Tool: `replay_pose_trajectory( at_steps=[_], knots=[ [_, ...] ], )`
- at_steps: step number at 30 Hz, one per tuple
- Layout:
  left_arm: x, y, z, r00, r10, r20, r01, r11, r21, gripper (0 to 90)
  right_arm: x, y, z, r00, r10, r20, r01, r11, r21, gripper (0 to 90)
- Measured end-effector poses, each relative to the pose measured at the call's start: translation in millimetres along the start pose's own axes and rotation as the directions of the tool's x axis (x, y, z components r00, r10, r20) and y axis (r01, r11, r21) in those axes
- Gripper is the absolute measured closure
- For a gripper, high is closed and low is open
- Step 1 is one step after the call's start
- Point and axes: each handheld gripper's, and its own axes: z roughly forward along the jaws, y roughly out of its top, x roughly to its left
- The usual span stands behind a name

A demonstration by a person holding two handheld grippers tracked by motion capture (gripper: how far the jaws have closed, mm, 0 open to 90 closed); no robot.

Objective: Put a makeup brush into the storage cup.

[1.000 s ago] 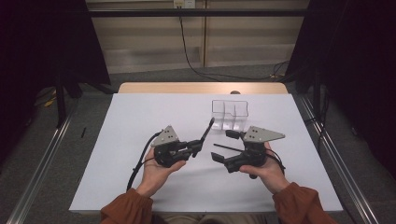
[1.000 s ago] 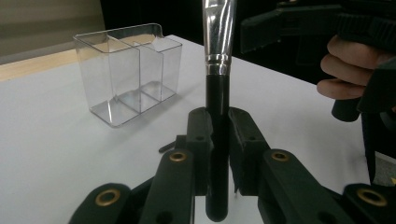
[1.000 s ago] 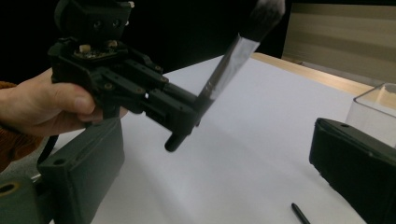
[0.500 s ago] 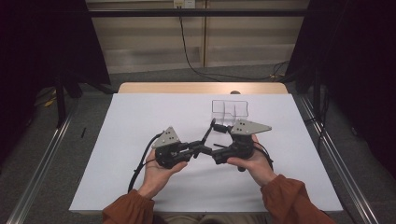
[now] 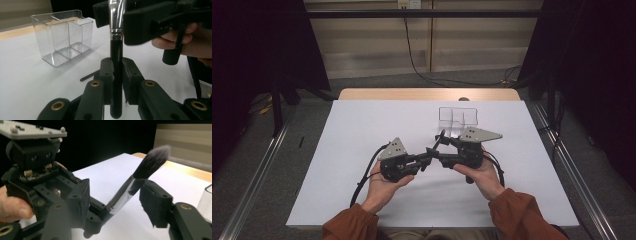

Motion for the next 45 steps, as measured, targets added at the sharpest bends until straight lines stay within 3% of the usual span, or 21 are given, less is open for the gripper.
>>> replay_pose_trajectory(
  at_steps=[2, 5, 9, 26, 36, 45],
  knots=[
    [1.1, -0.5, 0.5, 1.0000, 0.002, -0.003, -0.002, 1.0000, 0.003, 79.7, -2.1, -0.6, -0.7, 0.9997, 0.023, 0.001, -0.023, 1.000, 0.013, 53.5],
    [1.3, -1.2, 1.4, 1.0000, 0.000, -0.004, 0.000, 1.0000, 0.006, 79.7, -2.4, -1.5, -0.5, 0.9997, 0.022, -0.002, -0.022, 1.000, 0.011, 57.6],
    [-1.0, -2.1, 2.9, 1.0000, 0.007, 0.000, -0.007, 0.9999, 0.011, 79.8, -3.8, -2.4, -2.0, 0.9996, 0.027, -0.004, -0.027, 1.000, 0.003, 69.9],
    [0.4, -4.4, 5.3, 0.9998, -0.001, 0.019, 0.001, 1.0000, 0.001, 78.0, -0.4, -2.0, 0.8, 0.9970, 0.029, -0.072, -0.028, 0.999, 0.016, 77.3],
    [-0.4, -6.3, 7.7, 0.9999, 0.000, 0.012, 0.000, 0.9999, 0.015, 67.0, 1.5, -0.7, 0.6, 0.9950, 0.021, -0.098, -0.020, 1.000, 0.016, 77.9],
    [1.3, -7.0, 7.0, 0.9997, -0.022, 0.010, 0.022, 0.9997, 0.013, 54.2, -2.8, 0.2, -2.9, 0.9960, 0.028, -0.084, -0.027, 0.999, 0.019, 78.2]
  ],
)
